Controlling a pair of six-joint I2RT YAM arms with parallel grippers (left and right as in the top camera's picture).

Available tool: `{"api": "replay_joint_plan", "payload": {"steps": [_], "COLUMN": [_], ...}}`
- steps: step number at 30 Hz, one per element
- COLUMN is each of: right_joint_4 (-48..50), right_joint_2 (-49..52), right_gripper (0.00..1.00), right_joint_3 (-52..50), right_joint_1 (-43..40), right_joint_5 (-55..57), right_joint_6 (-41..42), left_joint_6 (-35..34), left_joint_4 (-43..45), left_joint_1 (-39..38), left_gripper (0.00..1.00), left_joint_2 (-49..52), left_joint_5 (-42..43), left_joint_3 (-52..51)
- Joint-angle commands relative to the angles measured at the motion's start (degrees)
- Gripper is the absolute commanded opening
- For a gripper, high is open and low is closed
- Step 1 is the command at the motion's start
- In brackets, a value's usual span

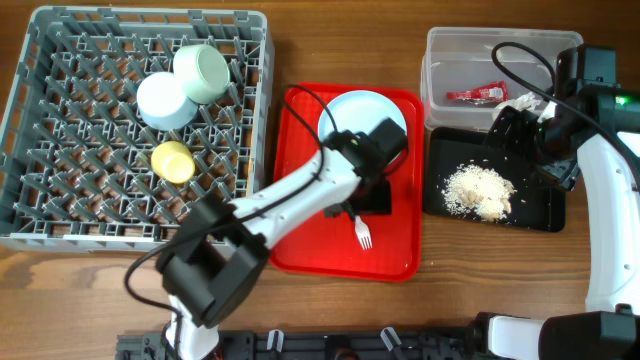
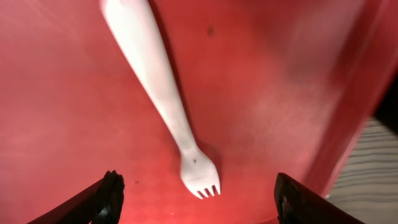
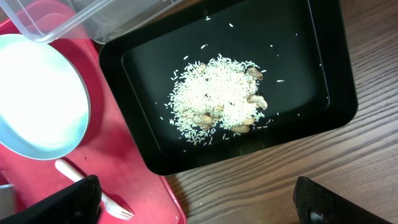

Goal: Sort waste into correct bins and load items into the dishwasher rack
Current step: 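Reach the left gripper to the white plastic fork on the tray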

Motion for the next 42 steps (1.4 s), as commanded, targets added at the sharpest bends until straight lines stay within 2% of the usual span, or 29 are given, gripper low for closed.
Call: {"api": "replay_joint_plan", "payload": {"steps": [1,12,17,21,29,38,42], "right_joint_4": [-0.20,-0.28,-0.26,-0.24,-0.24,-0.24,-0.26], "right_joint_2": [-0.35,-0.35,-0.35,-0.35,-0.35,-0.35,-0.35], "right_gripper": [1.00,1.00,1.00,1.00,1.00,1.00,1.00], "right_joint_3": [0.24,0.24,0.24,0.24,0.24,0.24,0.24], "right_joint_1": [-0.17,-0.17,-0.20,-0.17,-0.17,-0.17,-0.17], "right_joint_5": [0.98,0.96,0.98,0.96,0.96,0.96,0.96], "right_joint_6": [0.20,0.22,0.24,0.24,0.24,0.24,0.24], "left_joint_6": [-4.98,-4.98,-4.96,-4.96,-4.94,-4.94,-4.94], "left_joint_4": [-0.04,0.63,1.44,1.44,1.44,1.38,0.94], "left_joint_1": [-1.90,-2.91,-2.91,-2.89,-2.89,-2.86,-2.19], "left_gripper": [0.78,0.75,0.45,0.42,0.27,0.21,0.21], "left_joint_2": [3.50,9.11,9.51,9.51,9.51,9.49,9.22], "left_joint_5": [0.26,0.09,0.33,1.20,1.60,1.60,1.60], "left_joint_3": [0.46,0.37,-0.52,-0.52,-0.52,-0.50,-0.48]}}
